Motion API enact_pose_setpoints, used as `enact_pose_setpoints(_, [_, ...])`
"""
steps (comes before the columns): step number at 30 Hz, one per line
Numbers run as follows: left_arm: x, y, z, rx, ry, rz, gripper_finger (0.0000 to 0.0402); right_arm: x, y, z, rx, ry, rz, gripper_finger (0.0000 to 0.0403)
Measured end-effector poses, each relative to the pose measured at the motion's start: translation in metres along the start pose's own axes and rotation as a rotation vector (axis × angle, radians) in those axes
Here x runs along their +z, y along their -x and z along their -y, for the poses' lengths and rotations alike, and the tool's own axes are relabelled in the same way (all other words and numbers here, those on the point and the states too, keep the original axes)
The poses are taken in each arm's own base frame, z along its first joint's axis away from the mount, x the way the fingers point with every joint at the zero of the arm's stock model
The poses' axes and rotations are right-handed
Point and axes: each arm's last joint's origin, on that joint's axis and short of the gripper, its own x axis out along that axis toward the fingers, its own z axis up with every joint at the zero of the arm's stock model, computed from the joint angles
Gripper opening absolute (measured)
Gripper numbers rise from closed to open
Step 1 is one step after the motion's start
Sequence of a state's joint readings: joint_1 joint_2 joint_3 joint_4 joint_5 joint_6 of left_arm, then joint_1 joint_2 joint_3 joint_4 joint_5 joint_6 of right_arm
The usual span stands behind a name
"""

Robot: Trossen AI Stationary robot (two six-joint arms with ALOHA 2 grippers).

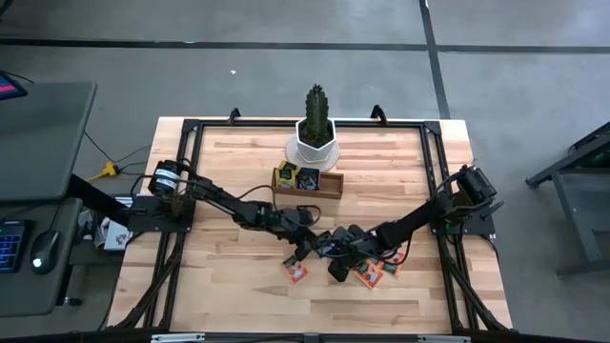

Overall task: Pick & Place Tea
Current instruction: Put the purple tea bag into the middle section of the wooden organizer

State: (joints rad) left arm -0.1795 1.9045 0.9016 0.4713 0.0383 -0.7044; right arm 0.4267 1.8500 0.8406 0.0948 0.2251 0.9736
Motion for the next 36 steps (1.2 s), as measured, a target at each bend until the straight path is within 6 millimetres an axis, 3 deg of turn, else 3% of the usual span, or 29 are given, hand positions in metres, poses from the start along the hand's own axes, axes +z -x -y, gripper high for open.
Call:
enact_pose_setpoints(4, [0.0, 0.0, -0.003, 0.012, 0.004, -0.007, 0.0138, 0.0, 0.0, 0.0, 0.0, 0.005, -0.001, 0.0])
enact_pose_setpoints(9, [-0.004, 0.0, -0.004, 0.04, 0.004, -0.043, 0.0034, 0.0, 0.0, 0.0, 0.002, 0.008, -0.002, 0.0])
enact_pose_setpoints(11, [-0.005, 0.0, -0.005, 0.053, 0.004, -0.05, 0.001, 0.0, 0.0, 0.0, 0.002, 0.009, -0.002, 0.0])
enact_pose_setpoints(19, [-0.008, 0.001, -0.01, 0.108, -0.017, -0.077, 0.0001, 0.003, 0.004, -0.003, 0.035, 0.024, 0.007, 0.0])
enact_pose_setpoints(28, [-0.004, 0.005, -0.006, 0.081, -0.144, -0.081, 0.0, 0.017, 0.032, -0.013, 0.104, 0.059, 0.048, 0.0])
enact_pose_setpoints(31, [0.006, 0.015, -0.003, 0.078, -0.193, -0.069, 0.0, 0.02, 0.038, -0.015, 0.132, 0.056, 0.05, 0.0])
enact_pose_setpoints(36, [0.034, 0.05, -0.001, 0.155, -0.308, -0.075, 0.0, 0.021, 0.043, -0.017, 0.154, 0.062, 0.042, 0.0])
